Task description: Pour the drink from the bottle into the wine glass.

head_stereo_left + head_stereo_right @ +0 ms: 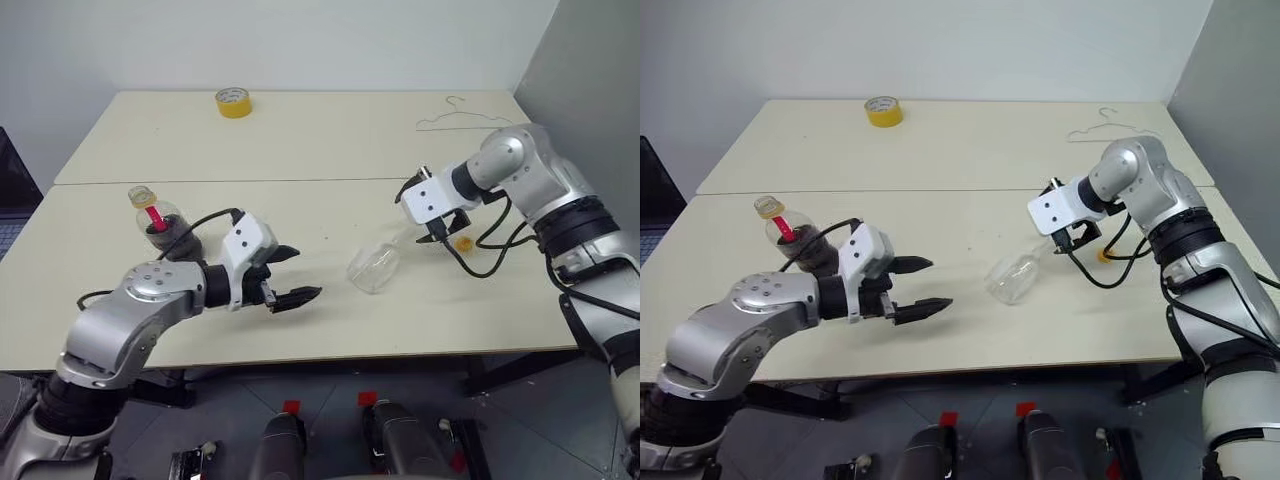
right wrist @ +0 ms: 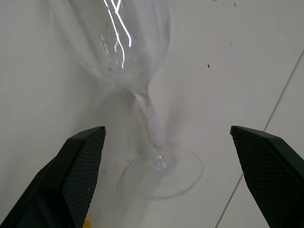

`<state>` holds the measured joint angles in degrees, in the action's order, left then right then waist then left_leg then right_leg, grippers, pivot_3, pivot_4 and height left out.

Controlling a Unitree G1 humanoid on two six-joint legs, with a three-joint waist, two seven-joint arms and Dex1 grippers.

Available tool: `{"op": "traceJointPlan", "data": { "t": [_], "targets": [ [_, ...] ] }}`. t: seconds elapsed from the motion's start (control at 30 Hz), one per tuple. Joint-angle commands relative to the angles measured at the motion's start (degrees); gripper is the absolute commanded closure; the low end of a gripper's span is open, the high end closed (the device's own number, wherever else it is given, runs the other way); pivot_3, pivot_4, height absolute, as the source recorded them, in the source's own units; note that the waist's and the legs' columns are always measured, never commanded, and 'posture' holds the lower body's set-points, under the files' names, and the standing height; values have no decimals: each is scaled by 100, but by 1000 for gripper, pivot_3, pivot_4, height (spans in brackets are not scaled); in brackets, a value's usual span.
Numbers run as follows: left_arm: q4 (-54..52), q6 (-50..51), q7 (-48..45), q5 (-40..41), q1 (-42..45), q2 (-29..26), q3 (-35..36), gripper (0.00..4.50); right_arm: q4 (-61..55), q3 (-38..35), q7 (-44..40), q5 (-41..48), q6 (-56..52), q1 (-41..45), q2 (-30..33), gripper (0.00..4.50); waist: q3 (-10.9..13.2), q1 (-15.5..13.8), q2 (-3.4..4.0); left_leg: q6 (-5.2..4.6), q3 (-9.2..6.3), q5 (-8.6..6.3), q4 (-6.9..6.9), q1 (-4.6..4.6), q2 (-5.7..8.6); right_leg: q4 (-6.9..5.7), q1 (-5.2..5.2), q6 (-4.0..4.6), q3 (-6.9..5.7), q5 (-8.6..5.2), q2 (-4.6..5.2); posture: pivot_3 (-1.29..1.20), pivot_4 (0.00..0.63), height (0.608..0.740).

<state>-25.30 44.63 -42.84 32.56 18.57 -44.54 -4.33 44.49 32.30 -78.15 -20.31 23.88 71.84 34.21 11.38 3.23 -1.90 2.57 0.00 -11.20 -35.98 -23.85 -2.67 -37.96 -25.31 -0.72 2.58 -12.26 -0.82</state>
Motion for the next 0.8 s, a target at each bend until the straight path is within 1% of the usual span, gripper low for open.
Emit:
{"op": "traceJointPlan", "data": {
  "t": [0.03, 0.17, 0.27, 0.4, 0.47, 0.57, 0.63, 0.7, 0.8],
  "targets": [
    [-280, -19, 181, -113, -12, 140, -16, 21, 340, 81, 23, -258, 355, 291, -100, 0, 0, -4, 0, 0, -1, 0, 0, -1, 0, -1, -1, -1, 0, 0, 0, 0, 150, 740],
    [-405, 30, 271, -154, -72, 196, -24, 21, 776, 164, 300, -541, 505, 355, -360, 0, 0, -7, 0, 0, -2, 0, -2, 1, 0, -4, 1, -1, -1, 1, 0, 0, 150, 740],
    [-485, 58, 289, -161, -142, 151, 47, 21, 1045, 249, 576, -800, 645, 393, -465, 0, 0, -6, 0, 0, -2, 0, -2, 4, 0, -5, 2, -1, -1, 1, 0, 0, 150, 740],
    [-563, 100, 322, -159, -218, 104, 158, 21, 1316, 276, 732, -938, 707, 440, -632, 0, 0, -3, 0, 0, -2, 0, -2, 3, 0, -7, 1, -2, 0, 2, 0, 0, 150, 740],
    [-578, 113, 352, -165, -243, 112, 184, 21, 1440, 300, 830, -1022, 729, 464, -697, 0, 0, -3, 0, 0, -4, 0, -2, 3, 0, -6, 1, -17, -1, 11, 0, 0, 150, 740],
    [-604, 132, 417, -154, -268, 160, 192, 0, 1636, 354, 1041, -1210, 777, 498, -773, 611, 0, -3, 0, 0, -4, 1, -3, 4, 0, -8, 1, -19, -1, 12, 0, 0, 150, 740],
    [-620, 128, 444, -156, -296, 184, 177, 0, 1737, 380, 1165, -1298, 802, 517, -812, 1264, 0, -3, 0, 0, -3, 0, -3, 4, 1, -8, 2, -19, 0, 13, 0, 0, 150, 740],
    [-630, 120, 459, -158, -332, 189, 169, 0, 1820, 394, 1269, -1387, 822, 535, -833, 2069, 0, -3, 0, 0, -3, 0, -3, 4, 1, -7, 2, -19, -1, 13, 0, 0, 150, 740],
    [-627, 118, 464, -142, -353, 170, 194, 0, 1903, 411, 1350, -1468, 874, 536, -827, 3124, 0, -3, 0, 0, -4, 0, -3, 4, 1, -8, 2, -19, -1, 13, 0, 0, 150, 740]
  ]
}}
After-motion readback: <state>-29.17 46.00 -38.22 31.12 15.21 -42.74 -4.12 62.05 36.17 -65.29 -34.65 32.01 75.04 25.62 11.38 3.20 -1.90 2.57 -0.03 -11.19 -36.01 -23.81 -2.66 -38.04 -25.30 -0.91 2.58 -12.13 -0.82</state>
